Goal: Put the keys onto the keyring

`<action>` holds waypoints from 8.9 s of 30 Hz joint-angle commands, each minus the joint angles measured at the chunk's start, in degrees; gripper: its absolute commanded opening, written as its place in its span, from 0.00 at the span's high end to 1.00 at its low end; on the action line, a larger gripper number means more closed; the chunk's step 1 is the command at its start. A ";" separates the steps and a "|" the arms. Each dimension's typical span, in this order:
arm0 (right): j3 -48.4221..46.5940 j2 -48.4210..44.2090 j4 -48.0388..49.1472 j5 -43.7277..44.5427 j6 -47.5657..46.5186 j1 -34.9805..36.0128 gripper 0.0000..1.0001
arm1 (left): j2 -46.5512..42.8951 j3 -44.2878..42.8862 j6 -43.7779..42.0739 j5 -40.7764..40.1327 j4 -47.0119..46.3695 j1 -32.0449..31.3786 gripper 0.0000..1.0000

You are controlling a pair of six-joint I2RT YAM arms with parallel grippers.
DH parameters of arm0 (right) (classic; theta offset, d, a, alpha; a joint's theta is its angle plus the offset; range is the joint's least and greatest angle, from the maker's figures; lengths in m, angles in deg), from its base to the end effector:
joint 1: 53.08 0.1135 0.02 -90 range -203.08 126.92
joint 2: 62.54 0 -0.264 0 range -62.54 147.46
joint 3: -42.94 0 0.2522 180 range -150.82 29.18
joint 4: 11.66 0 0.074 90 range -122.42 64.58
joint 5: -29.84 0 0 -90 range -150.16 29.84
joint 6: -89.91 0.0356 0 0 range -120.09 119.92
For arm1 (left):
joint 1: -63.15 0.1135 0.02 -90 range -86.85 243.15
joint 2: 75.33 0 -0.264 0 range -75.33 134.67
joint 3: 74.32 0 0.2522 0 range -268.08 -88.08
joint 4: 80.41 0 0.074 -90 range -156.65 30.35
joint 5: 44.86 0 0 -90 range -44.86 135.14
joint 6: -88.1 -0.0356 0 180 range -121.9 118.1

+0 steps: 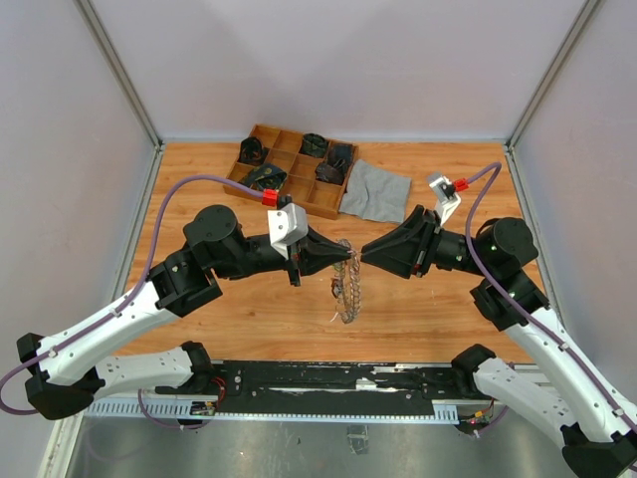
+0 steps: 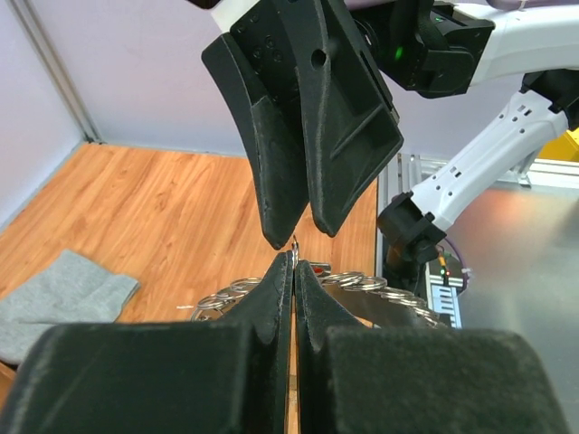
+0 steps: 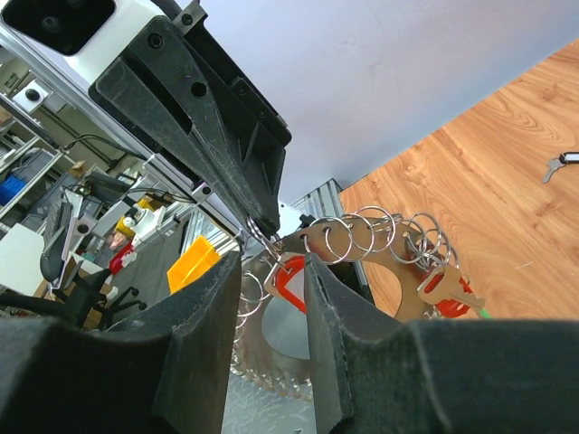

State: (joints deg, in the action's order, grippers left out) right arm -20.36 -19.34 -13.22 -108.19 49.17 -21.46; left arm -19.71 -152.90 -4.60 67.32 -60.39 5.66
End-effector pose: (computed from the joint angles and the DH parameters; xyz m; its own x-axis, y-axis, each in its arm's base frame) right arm 0.1199 0.1049 0.4120 -0.5437 0.2602 -0.7979 -0.8257 0.0041 0.5641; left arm 0.1015 -0.1843 0.4352 0.0739 -0.0347 -0.9967 0.9811 0.1816 0.0664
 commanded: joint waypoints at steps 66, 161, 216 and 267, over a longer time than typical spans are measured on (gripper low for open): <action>-4.69 -2.27 -6.03 1.65 -18.74 2.66 0.72 | -1.59 -1.20 1.60 -0.21 -6.25 0.00 0.99; -51.01 18.53 -74.23 7.89 -70.79 10.34 0.99 | 0.66 -2.66 3.67 2.73 -2.69 -0.01 0.72; -65.46 30.00 -82.43 25.35 -72.38 27.14 1.00 | 5.82 -4.88 0.26 7.59 0.09 -0.68 0.88; -10.00 0.31 -9.05 1.93 -7.44 -6.57 0.65 | -1.86 1.80 6.02 -6.56 -8.22 -0.65 0.99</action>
State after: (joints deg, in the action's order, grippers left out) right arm -34.98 -17.26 -39.88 -88.62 27.79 -22.71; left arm -20.72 -150.67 0.26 62.62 -64.68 5.20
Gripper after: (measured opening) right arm 0.329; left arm 0.015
